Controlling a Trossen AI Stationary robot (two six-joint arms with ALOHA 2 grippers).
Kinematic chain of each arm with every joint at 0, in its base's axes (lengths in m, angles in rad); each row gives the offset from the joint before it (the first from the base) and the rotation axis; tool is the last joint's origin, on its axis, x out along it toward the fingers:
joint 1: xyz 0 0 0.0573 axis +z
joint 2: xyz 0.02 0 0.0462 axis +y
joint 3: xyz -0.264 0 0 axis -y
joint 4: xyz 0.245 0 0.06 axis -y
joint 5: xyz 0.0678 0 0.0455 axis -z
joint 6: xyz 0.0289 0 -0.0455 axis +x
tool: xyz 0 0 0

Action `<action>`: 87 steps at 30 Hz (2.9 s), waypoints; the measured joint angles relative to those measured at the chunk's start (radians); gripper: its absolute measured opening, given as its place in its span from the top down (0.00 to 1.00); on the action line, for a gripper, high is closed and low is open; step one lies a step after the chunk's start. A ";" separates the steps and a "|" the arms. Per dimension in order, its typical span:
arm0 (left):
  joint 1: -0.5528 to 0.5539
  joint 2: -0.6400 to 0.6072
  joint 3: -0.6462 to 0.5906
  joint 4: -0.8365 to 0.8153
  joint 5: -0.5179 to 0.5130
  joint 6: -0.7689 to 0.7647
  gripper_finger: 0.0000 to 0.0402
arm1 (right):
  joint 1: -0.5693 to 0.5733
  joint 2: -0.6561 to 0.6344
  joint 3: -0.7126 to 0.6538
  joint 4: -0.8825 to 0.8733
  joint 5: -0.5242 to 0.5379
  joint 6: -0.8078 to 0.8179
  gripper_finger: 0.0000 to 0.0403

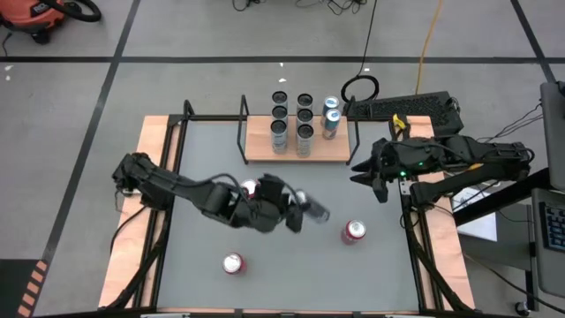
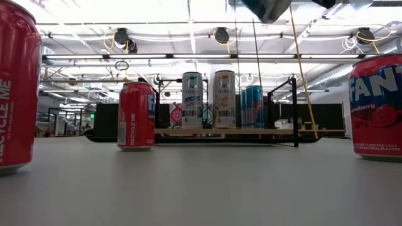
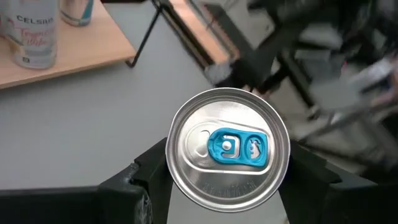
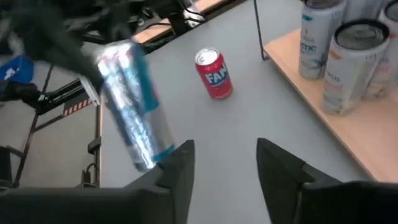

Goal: Place canned beverage on shelf
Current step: Put the blue soda can aligned with the other blue soda can on the shelf

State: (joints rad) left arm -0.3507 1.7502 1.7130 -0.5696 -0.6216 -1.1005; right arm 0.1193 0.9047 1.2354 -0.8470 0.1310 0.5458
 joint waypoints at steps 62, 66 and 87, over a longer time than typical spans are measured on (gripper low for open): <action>0.203 -0.048 -0.006 0.270 -0.012 -0.217 0.07 | -0.044 0.166 -0.001 0.182 -0.026 -0.384 0.52; 0.206 -0.093 -0.006 0.329 -0.008 -0.070 0.02 | -0.067 0.139 -0.001 0.201 -0.145 -0.288 0.53; 0.208 -0.249 -0.006 0.633 0.180 0.841 0.02 | -0.285 0.119 -0.001 0.888 -0.661 0.085 0.52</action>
State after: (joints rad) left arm -0.1425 1.5009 1.7069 0.0630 -0.4416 -0.2596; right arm -0.1654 1.0237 1.2346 0.0411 -0.5300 0.6312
